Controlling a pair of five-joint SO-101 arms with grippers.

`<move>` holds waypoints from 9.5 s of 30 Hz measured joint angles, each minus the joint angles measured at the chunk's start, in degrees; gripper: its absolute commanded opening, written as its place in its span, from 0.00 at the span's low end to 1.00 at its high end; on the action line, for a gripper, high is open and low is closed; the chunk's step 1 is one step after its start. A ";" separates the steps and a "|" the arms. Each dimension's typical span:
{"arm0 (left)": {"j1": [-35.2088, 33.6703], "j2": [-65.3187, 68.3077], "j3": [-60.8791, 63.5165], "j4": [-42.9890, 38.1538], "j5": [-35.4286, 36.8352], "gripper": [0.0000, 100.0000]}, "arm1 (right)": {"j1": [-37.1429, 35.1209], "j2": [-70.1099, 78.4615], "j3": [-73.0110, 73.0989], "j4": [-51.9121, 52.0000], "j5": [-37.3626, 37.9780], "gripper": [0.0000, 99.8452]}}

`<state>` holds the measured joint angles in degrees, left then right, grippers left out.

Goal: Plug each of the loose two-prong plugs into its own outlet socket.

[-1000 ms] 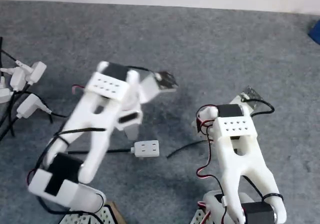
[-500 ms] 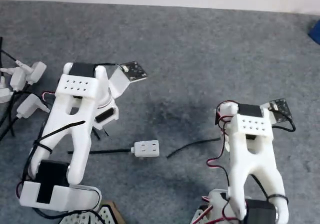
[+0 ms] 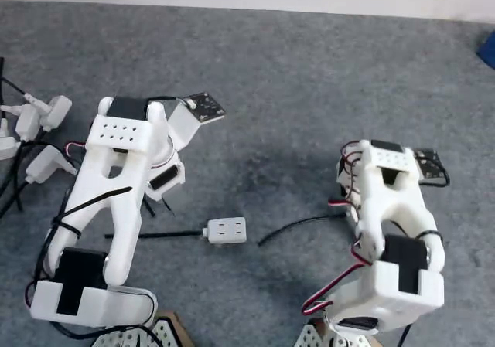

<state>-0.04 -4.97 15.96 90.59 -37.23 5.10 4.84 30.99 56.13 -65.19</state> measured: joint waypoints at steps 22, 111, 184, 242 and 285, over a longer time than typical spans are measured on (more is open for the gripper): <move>0.00 0.00 0.00 1.67 0.00 0.26 | 0.35 4.13 -3.87 3.16 1.58 0.22; -6.68 -57.14 19.08 -9.14 18.20 0.37 | -45.45 -47.03 3.69 15.30 96.18 0.01; 0.00 -98.11 67.87 -35.69 21.98 0.44 | -55.91 -32.09 1.49 10.37 76.04 0.01; -2.46 -97.67 68.48 -35.60 21.71 0.44 | -32.97 -40.18 29.71 0.62 99.60 0.23; -2.55 -97.58 68.75 -35.60 21.71 0.44 | -30.86 -13.01 15.82 -3.87 90.55 0.01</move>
<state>-2.59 -102.55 84.70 54.99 -15.52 -25.76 -8.18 46.81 52.26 25.36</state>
